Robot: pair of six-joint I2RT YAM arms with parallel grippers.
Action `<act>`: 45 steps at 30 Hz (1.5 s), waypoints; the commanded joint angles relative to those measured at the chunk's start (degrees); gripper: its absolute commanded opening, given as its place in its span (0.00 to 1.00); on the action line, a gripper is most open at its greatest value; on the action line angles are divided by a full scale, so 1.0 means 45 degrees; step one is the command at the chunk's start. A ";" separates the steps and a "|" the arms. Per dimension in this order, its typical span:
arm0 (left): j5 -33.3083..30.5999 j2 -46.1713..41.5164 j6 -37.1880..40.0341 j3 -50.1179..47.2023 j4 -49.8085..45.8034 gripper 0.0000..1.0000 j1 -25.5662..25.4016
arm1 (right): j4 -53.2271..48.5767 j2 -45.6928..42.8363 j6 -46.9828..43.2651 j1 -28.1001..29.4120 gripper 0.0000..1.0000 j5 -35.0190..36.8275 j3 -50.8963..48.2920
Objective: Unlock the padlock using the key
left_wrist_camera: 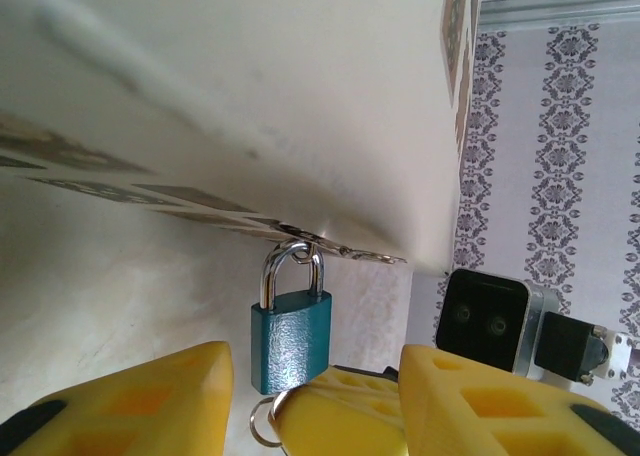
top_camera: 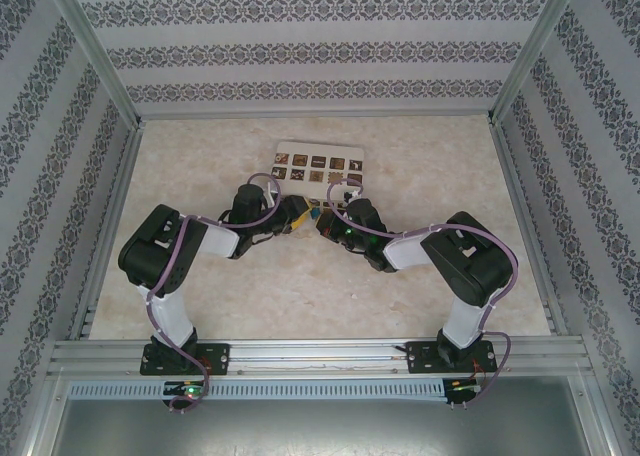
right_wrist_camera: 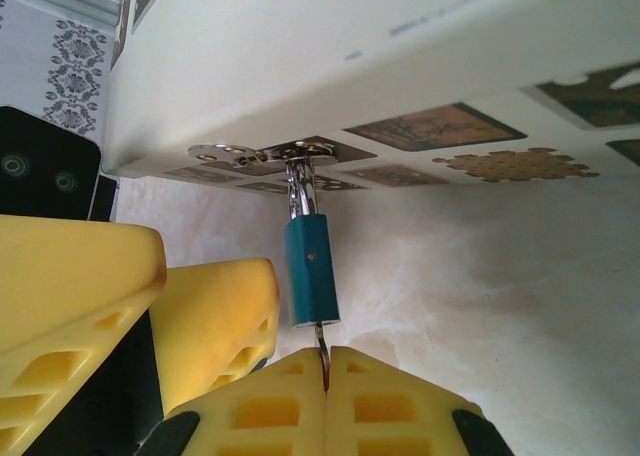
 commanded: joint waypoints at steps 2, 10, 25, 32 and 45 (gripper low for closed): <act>-0.0877 -0.0209 -0.0642 -0.0238 0.0012 0.46 -0.0286 | 0.0828 -0.0010 0.0190 0.0138 0.00 0.0297 0.0373; -0.2028 -0.1223 -0.0318 -0.0529 -0.0953 0.43 -0.0475 | 0.0867 0.0059 0.0249 0.0141 0.00 0.0355 0.0472; -0.2676 -0.1867 -0.0582 -0.0808 -0.1165 0.43 -0.0821 | 0.1129 0.0325 0.0441 0.0140 0.00 0.0209 0.0569; -0.2667 -0.1477 -0.0650 -0.0650 -0.0890 0.43 -0.0868 | 0.1216 0.0318 0.0504 0.0142 0.00 0.0158 0.0569; -0.2885 -0.0851 -0.1317 -0.0652 -0.0184 0.42 -0.1032 | 0.1251 0.0381 0.0631 0.0121 0.00 -0.0063 0.0647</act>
